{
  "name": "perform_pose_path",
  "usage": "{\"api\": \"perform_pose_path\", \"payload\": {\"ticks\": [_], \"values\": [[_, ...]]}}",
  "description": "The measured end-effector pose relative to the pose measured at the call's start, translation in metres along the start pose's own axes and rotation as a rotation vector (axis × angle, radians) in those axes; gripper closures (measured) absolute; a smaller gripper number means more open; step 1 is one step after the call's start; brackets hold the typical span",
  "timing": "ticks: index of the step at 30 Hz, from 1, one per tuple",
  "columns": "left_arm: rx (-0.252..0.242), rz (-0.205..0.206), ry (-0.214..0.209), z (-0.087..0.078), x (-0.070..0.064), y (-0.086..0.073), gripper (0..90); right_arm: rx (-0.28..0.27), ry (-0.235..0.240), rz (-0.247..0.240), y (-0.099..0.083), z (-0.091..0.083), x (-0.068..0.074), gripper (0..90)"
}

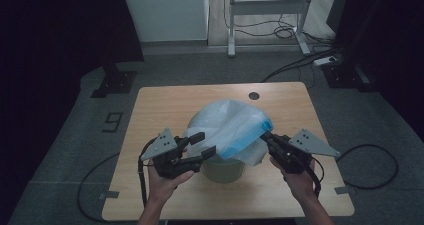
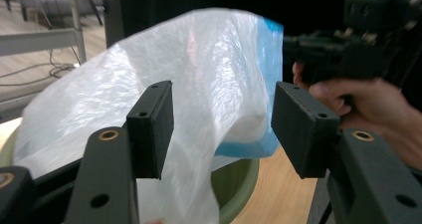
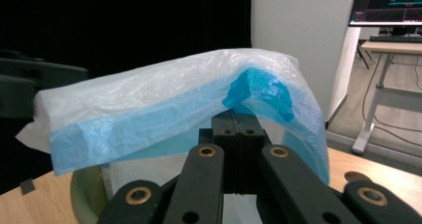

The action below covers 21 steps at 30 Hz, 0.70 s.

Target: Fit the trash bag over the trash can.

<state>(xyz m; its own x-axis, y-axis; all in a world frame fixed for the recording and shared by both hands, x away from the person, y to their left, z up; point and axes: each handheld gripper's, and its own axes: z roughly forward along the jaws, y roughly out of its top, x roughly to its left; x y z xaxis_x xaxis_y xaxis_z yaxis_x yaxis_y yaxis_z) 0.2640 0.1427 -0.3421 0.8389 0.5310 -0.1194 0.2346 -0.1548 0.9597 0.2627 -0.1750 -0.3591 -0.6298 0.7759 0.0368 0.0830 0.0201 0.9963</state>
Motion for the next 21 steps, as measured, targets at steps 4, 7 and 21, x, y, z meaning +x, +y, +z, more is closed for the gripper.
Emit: {"api": "perform_pose_path", "payload": {"ticks": [4,7,21], "values": [[0.04,0.012,0.002,0.01,0.003,0.006,49.8,0.001,0.01,-0.014,0.003,0.001,0.003,89.2],[0.036,0.005,-0.009,0.013,0.005,0.008,66.8,0.007,0.014,-0.021,0.004,0.003,0.005,89.3],[-0.187,-0.117,0.019,0.007,0.023,0.004,88.4,0.044,0.005,-0.009,-0.006,0.005,-0.001,89.3]]}}
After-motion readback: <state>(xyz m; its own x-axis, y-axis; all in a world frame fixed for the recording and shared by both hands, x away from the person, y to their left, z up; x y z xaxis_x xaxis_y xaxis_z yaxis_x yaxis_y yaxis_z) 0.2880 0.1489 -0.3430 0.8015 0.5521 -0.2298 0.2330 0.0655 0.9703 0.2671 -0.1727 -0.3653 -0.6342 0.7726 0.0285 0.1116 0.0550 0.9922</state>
